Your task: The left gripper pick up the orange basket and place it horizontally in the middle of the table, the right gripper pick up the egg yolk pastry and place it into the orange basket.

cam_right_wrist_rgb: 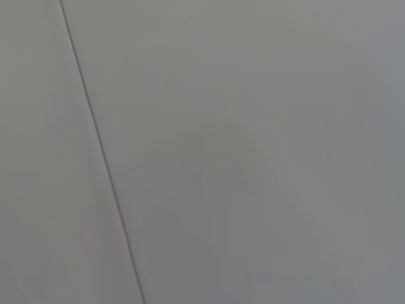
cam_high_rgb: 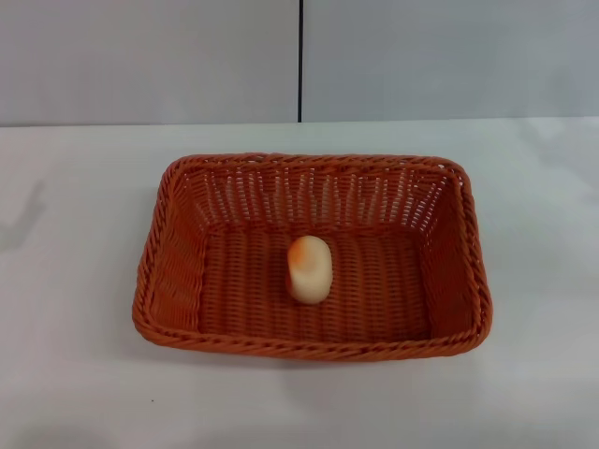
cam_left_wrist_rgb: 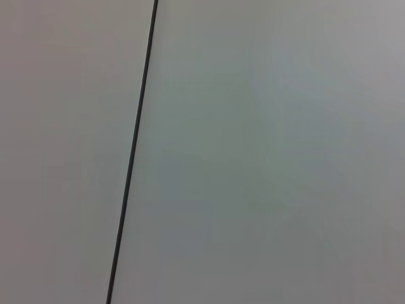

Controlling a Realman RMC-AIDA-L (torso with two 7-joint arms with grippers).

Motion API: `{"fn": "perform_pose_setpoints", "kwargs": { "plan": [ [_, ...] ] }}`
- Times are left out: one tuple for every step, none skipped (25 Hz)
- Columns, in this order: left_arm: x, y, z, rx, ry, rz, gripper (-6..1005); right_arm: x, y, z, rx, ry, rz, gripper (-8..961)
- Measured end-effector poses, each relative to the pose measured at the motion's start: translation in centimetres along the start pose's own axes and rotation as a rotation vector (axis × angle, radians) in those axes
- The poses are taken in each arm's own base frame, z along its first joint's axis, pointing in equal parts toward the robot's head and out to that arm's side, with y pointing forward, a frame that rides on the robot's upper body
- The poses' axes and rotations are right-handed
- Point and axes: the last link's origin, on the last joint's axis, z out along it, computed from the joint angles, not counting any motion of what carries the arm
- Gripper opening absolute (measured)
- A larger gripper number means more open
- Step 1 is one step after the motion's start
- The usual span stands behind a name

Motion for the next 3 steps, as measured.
{"fn": "perform_pose_setpoints", "kwargs": {
  "plan": [
    [0.14, -0.18, 0.02, -0.003, -0.003, -0.002, 832, 0.31, 0.15, -0.34, 0.004, -0.001, 0.001, 627],
    [0.21, -0.28, 0.01, -0.003, -0.005, -0.005, 832, 0.56, 0.18, -0.74, 0.014, -0.004, 0.008, 627],
    [0.25, -0.34, 0.00, -0.003, -0.005, -0.007, 832, 0.74, 0.17, -1.07, 0.024, -0.010, 0.018, 627]
  ]
}}
